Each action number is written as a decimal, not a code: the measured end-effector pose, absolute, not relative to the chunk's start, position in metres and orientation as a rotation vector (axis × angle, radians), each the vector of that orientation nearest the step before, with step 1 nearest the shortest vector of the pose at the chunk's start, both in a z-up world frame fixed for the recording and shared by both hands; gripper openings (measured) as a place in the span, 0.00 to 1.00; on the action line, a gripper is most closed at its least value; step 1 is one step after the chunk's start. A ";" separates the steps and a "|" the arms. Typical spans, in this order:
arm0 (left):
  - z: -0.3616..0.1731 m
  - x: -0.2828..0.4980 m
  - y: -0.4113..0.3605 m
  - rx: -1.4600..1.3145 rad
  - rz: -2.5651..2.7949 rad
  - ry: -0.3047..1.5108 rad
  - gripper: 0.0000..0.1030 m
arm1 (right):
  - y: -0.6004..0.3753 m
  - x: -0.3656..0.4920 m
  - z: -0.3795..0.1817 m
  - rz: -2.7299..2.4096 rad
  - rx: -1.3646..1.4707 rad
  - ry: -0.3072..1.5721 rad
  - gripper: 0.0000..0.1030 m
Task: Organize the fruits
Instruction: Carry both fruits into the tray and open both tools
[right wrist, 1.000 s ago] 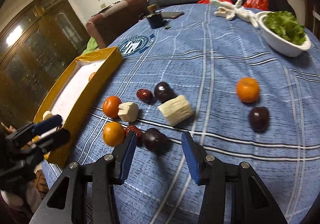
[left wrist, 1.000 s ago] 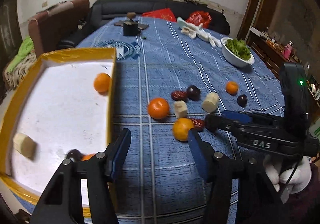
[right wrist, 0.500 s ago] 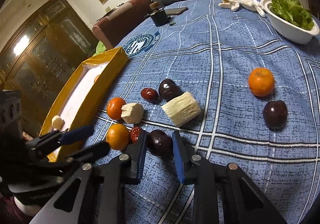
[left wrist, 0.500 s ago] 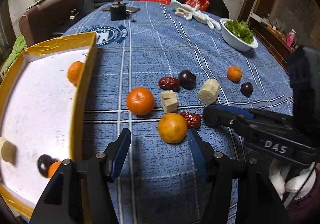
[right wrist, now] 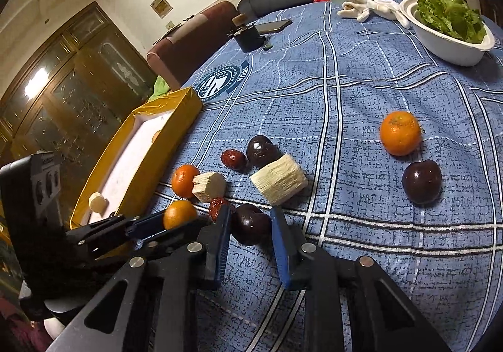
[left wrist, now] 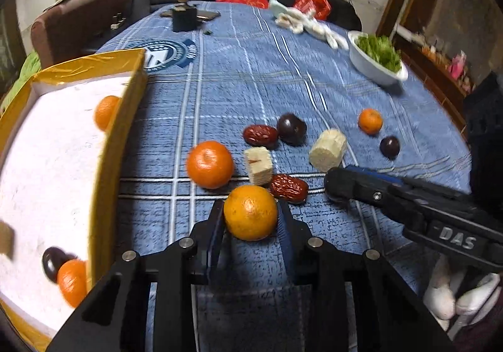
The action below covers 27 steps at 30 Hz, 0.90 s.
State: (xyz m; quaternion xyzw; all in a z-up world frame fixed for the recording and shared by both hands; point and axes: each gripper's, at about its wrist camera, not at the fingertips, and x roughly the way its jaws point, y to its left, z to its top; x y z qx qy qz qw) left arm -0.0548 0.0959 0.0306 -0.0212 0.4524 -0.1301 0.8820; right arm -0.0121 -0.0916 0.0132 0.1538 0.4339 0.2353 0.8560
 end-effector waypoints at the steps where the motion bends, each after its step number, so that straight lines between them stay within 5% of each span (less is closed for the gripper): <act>1: 0.036 -0.058 0.103 -0.069 -0.270 0.929 0.31 | -0.092 -0.013 0.014 0.499 0.328 0.909 0.28; 17: 0.058 -0.087 0.277 -0.328 0.095 0.864 0.31 | 0.019 -0.020 0.054 0.740 0.317 0.955 0.28; 27: 0.049 -0.094 0.298 -0.310 0.168 0.892 0.31 | 0.112 -0.013 0.044 0.733 0.147 0.986 0.29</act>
